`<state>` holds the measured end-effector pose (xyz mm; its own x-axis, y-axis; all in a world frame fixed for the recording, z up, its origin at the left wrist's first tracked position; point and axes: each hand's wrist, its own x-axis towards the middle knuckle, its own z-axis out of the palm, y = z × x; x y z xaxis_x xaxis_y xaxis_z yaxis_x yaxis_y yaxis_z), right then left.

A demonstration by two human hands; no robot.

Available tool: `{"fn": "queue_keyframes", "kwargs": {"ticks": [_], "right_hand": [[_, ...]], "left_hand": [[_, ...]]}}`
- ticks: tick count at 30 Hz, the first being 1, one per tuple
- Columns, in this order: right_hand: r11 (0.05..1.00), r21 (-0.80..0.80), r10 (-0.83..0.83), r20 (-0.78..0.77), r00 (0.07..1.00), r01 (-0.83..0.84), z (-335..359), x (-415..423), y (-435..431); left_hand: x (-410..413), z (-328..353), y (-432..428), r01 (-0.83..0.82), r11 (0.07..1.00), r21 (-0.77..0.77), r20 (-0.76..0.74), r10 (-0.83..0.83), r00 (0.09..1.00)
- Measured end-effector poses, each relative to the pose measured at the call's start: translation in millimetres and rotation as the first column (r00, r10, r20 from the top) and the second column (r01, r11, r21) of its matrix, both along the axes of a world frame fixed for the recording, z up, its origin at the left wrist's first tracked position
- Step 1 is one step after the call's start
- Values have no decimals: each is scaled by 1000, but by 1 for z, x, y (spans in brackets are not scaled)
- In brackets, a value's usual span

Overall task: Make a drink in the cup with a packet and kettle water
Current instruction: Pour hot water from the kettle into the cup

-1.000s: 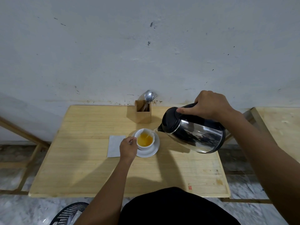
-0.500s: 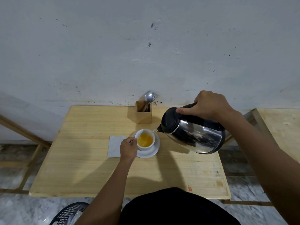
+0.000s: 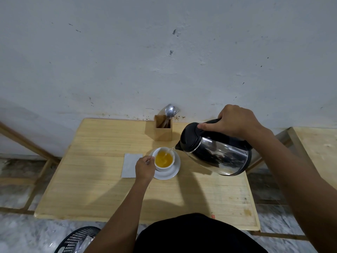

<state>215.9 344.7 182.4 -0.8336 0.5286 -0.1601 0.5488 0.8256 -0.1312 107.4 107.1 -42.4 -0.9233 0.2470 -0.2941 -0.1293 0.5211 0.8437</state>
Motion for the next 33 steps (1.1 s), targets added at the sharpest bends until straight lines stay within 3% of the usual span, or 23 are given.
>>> {"fn": "queue_keyframes", "kwargs": {"ticks": [6,14,26,33], "right_hand": [[998,-58,-28,-59,998,24,-5,3,12],[937,-344,-154,-267,951,55,-29,21,47],[858,-513,-356,-579,734,12,-67,44,106],[840,-542,-383,-621,683,-21,-85,37,132]], "left_hand": [[2,3,2,-20,1000,-6,14,20,1000],[5,1,6,-58,998,-4,34,59,998],[27,11,30,-297,954,-23,-60,296,953],[29,13,41,-366,921,-136,-133,349,928]]}}
